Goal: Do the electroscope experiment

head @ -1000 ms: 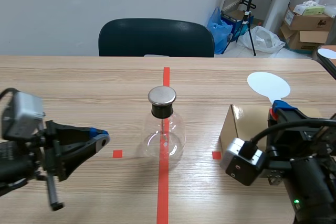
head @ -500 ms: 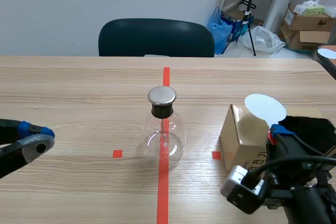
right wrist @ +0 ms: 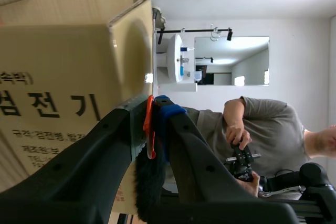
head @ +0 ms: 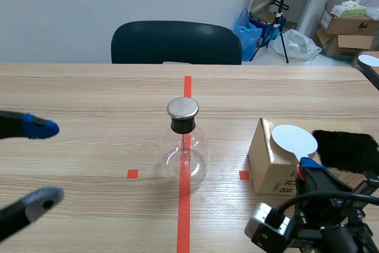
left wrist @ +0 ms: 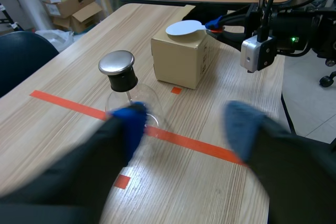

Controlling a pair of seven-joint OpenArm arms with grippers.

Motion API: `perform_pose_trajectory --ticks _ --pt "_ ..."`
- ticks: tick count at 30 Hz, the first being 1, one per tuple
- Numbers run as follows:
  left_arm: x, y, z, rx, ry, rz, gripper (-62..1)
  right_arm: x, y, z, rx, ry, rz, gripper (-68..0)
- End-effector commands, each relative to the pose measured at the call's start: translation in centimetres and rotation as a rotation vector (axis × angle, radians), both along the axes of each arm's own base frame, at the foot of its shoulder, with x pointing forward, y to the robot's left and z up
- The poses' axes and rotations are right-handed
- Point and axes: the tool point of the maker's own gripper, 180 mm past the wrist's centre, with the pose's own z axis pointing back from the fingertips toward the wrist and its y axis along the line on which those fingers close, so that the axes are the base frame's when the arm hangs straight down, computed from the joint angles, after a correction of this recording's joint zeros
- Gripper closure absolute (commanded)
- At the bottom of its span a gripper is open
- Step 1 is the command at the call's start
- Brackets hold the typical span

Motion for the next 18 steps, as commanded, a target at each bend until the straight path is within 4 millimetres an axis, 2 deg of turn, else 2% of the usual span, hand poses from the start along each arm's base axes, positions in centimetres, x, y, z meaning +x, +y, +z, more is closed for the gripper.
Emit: perform_pose_trajectory --ticks 1,15,18 --pt "0.11 -0.22 0.54 -0.04 -0.005 0.008 -62.3 0.49 -0.53 1.56 -0.007 -0.076 -0.02 -1.0" --pt "0.12 -0.22 0.53 -0.04 -0.005 0.008 -62.3 0.5 -0.62 1.51 -0.004 -0.074 -0.037 -1.2" --pt "0.12 -0.22 0.53 -0.04 -0.005 0.008 -62.3 0.5 -0.62 1.51 -0.004 -0.074 -0.038 -5.8"
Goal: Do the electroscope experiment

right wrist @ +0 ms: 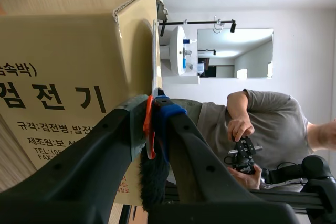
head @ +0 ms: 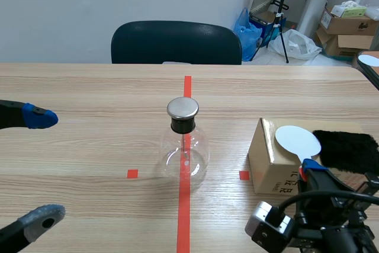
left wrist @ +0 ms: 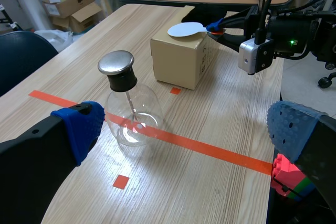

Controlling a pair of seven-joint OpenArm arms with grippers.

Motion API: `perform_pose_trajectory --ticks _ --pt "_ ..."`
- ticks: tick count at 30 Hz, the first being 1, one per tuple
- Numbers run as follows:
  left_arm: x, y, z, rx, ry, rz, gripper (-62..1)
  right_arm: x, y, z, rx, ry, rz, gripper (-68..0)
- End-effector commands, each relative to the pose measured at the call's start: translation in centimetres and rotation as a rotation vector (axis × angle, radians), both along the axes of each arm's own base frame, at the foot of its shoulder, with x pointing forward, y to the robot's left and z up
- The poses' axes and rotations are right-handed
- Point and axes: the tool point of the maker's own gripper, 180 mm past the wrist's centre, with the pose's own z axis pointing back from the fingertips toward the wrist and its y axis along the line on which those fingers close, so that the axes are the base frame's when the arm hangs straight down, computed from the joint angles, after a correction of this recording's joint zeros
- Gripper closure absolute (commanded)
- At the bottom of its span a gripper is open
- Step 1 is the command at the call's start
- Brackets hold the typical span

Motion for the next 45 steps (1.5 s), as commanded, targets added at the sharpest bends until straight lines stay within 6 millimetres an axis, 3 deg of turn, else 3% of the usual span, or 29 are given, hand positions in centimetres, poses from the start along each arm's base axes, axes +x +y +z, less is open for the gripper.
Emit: perform_pose_trajectory --ticks 1,5,9,21,45 --pt "0.1 -0.26 0.55 -0.039 -0.006 0.007 -62.3 0.5 -0.3 1.69 -0.01 -0.081 -0.005 -7.4" --pt "0.1 -0.26 0.55 -0.039 -0.006 0.007 -62.3 0.5 -0.27 1.69 -0.009 -0.081 -0.004 -13.7" --pt "0.1 -0.26 0.55 -0.039 -0.006 0.007 -62.3 0.5 -0.27 1.69 -0.009 -0.081 -0.004 -24.4" --pt "0.31 -0.2 0.96 -0.066 -0.002 0.02 -62.3 0.51 -0.45 1.69 -0.007 -0.081 -0.014 -67.9" --pt "0.3 -0.2 0.94 -0.064 -0.001 0.02 -62.3 0.51 -0.36 1.7 -0.007 -0.082 -0.008 -67.9"
